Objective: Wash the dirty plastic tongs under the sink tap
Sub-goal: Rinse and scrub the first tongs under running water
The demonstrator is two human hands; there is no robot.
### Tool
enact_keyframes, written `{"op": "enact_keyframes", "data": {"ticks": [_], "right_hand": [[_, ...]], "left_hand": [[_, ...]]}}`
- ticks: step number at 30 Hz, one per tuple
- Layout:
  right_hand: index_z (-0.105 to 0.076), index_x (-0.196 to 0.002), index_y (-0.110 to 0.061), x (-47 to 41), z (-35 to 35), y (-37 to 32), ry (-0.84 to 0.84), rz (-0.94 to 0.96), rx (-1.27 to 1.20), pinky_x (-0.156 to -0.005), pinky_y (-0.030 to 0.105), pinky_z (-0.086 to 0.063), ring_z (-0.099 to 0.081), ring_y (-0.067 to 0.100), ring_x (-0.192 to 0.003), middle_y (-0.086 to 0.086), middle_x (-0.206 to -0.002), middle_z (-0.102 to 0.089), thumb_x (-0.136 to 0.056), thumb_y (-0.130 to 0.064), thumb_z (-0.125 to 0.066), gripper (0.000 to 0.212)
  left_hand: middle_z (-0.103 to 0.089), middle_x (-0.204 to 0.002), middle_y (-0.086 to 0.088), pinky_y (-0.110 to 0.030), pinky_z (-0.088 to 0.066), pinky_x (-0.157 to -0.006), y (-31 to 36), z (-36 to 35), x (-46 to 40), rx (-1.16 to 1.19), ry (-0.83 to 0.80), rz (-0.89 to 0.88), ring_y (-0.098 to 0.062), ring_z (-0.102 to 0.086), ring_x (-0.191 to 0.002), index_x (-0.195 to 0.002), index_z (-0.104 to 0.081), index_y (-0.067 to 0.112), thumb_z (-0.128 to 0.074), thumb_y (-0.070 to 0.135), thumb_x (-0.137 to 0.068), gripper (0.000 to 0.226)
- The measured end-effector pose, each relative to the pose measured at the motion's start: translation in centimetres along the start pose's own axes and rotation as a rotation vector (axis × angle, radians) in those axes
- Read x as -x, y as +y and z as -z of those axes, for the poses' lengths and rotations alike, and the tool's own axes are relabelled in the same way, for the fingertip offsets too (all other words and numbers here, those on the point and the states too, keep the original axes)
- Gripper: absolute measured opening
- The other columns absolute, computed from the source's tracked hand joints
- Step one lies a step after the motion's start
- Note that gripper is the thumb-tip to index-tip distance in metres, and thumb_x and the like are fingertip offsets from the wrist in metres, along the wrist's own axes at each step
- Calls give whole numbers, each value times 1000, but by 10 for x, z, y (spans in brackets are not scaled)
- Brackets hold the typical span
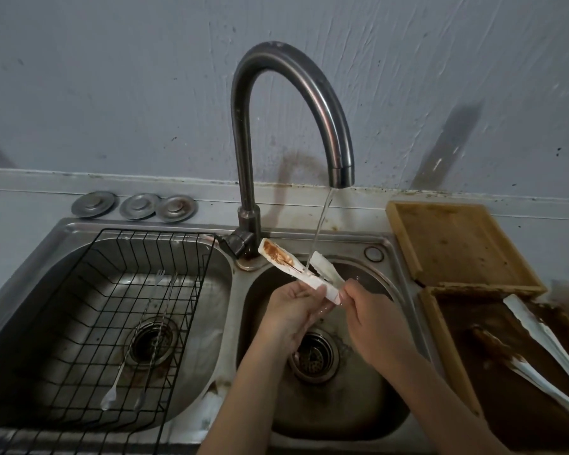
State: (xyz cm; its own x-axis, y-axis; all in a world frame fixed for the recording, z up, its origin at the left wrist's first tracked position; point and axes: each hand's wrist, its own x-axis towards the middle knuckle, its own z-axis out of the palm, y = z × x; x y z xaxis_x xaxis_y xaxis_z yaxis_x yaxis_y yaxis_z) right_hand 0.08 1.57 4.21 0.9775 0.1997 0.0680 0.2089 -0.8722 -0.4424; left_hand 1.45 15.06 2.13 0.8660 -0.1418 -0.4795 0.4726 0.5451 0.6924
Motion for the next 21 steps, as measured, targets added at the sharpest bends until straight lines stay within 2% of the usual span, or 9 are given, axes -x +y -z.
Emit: {"op": "enact_keyframes", "data": {"ticks": [3,6,8,11,13,18,21], "right_hand": [[-42,-79,-27,1,-1,2,-16,2,2,-45,28,-40,-48,8,-44,-7,-53,-47,-96,-30,-36,18],[-41,-80,-28,2,0,-3,-34,29,10,-43,22,-33,-45,7,-43,-9,-54,-46,-96,-30,-36,18],[-42,-82,-26,3,3,-5,-18,40,26,-43,19,-27,-43,6,-43,-10,-53,-44,-97,-30,-36,16],[-48,-86,-21,4,3,-3,-6,42,63,-43,20,-27,-43,5,-42,-11,-52,-43,-97,-31,-35,19],[-49,-89,-21,5,3,-3,2,46,95,-43,20,-28,-41,3,-42,-12,-53,-42,-97,-32,-34,21],[-51,-94,-19,9,4,-8,-5,88,221,-43,19,-30,-44,8,-48,-9,-62,-48,-96,-30,-41,15],[-49,-97,-20,11,8,-10,-17,68,252,-44,20,-32,-47,11,-54,-7,-65,-49,-94,-26,-47,7]], "left_hand": [[-75,-84,-13,-31,-58,-79,2,1,-1,114,45,0,-21,-71,-81,-92,-67,1,-63,1,-82,10],[-74,-74,-12,-31,-61,-69,4,-1,1,328,77,20,-16,-72,-68,-92,-64,-1,-58,9,-88,12],[-74,-75,-11,-28,-61,-65,4,-3,5,301,66,18,-16,-72,-69,-95,-64,-1,-58,7,-89,12],[-76,-74,-7,-25,-60,-67,5,-6,10,189,61,0,-14,-73,-70,-97,-63,1,-59,-8,-82,17],[-76,-76,-8,-28,-60,-71,6,-7,11,208,70,-12,-16,-73,-73,-97,-62,0,-60,-10,-81,19],[-74,-89,-17,-37,-58,-81,3,-11,7,261,145,-14,-23,-72,-86,-104,-60,-4,-55,7,-92,18],[-73,-99,-15,-41,-53,-93,2,-13,10,166,116,-27,-22,-71,-90,-106,-61,-2,-63,-4,-83,24]]}}
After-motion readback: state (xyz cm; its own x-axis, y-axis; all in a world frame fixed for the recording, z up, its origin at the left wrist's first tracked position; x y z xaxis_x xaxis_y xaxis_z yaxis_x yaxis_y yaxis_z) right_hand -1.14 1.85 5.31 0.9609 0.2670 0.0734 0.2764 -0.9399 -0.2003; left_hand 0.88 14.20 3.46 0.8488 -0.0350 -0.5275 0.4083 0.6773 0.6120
